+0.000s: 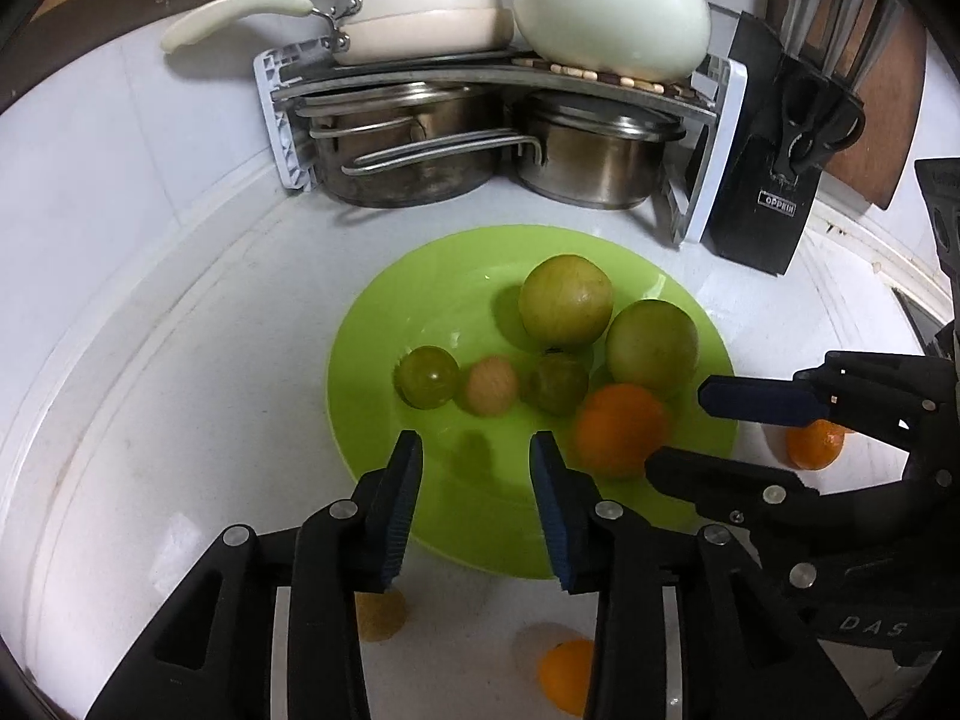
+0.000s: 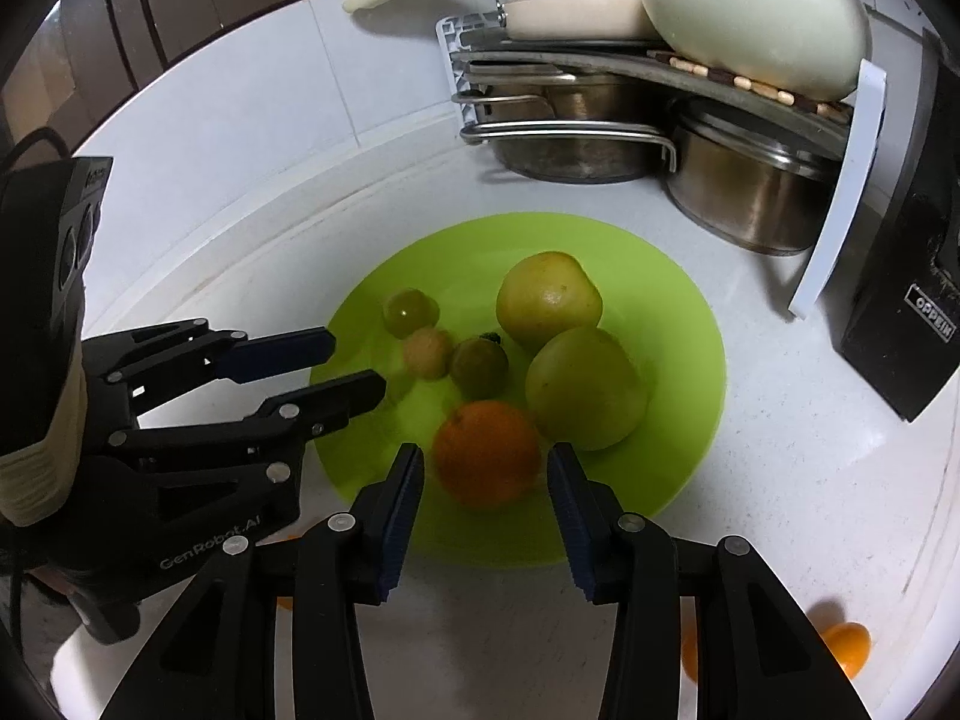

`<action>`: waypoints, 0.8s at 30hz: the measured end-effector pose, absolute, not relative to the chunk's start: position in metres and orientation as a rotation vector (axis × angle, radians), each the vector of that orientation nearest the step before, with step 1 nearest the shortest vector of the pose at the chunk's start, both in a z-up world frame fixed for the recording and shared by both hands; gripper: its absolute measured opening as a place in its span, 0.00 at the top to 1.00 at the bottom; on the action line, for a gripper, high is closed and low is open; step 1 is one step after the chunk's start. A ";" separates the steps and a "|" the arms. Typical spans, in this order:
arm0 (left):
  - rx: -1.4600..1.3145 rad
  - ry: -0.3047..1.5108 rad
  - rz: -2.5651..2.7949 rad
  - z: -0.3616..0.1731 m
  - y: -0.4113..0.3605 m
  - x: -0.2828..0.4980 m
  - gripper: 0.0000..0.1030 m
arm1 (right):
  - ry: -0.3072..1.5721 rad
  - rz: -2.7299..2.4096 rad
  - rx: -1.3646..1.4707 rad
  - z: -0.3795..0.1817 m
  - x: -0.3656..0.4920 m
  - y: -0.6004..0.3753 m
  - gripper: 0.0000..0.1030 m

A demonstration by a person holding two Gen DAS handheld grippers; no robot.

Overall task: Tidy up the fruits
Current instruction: 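Carry the longan and orange over the green plate and open both grippers, then withdraw both open grippers from the plate toward the loose oranges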

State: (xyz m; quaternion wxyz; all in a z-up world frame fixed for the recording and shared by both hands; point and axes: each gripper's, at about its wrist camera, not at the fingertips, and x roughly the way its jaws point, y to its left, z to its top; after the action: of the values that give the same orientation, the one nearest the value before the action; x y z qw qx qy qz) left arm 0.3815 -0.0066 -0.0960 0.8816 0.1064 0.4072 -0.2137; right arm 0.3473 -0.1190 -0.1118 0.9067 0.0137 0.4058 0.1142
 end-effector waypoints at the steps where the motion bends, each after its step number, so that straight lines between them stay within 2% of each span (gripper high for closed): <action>1: 0.218 0.843 -0.439 -0.094 -0.006 0.380 0.63 | 0.833 0.234 0.024 -0.110 0.347 -0.119 0.56; 15: 0.159 0.773 -0.364 -0.059 0.011 0.344 0.57 | 0.761 0.252 0.027 -0.085 0.323 -0.119 0.56; 23: 0.107 0.734 -0.325 -0.039 0.016 0.317 0.48 | 0.709 0.247 0.014 -0.068 0.299 -0.124 0.56; 24: 0.097 0.730 -0.318 -0.036 0.016 0.313 0.47 | 0.701 0.244 0.012 -0.066 0.296 -0.126 0.54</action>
State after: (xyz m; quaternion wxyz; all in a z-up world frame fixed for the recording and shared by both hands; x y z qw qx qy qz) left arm 0.3132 0.0165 -0.0364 0.9206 0.0471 0.3554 -0.1547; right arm 0.2959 -0.1256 -0.0661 0.9319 0.0059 0.3426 0.1191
